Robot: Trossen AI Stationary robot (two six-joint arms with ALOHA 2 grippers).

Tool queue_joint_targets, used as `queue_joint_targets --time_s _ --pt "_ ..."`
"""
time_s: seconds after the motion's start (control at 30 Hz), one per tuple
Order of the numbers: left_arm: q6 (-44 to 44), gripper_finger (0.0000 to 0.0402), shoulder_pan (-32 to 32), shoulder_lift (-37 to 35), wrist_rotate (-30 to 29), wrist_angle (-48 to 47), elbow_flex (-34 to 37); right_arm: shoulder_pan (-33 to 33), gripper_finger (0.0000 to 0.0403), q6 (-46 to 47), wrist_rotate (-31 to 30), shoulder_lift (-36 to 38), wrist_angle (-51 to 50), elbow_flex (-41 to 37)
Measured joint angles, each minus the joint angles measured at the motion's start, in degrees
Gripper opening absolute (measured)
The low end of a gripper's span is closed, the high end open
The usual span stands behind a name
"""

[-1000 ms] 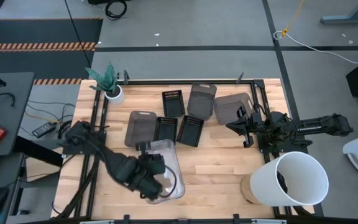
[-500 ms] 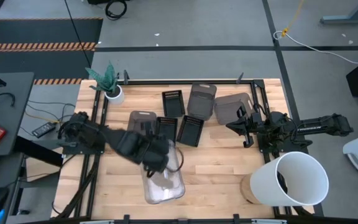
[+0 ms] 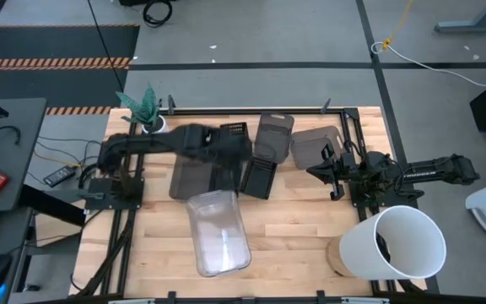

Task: Stack baskets by color
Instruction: Stack the middle transparent black bin on top of the left transparent black bin

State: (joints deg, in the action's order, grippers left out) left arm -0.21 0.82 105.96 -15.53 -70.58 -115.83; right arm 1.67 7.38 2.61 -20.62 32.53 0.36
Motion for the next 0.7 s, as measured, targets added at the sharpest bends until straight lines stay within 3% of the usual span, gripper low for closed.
queue_joint_targets --time_s 0.17,0.3,0.7 --pt "5.3 0.0041 -6.0 1.4 0.8 6.7 0.0 0.0 0.0010 0.0 0.0 0.0 0.0 0.0" --pt "7.0 0.0077 -9.5 4.3 5.2 12.1 0.0 0.0 0.0010 0.0 0.0 0.0 0.0 0.0" --pt "8.4 0.0183 -13.4 14.7 10.9 24.8 0.0 0.0 0.0010 0.0 0.0 0.0 0.2 0.0"
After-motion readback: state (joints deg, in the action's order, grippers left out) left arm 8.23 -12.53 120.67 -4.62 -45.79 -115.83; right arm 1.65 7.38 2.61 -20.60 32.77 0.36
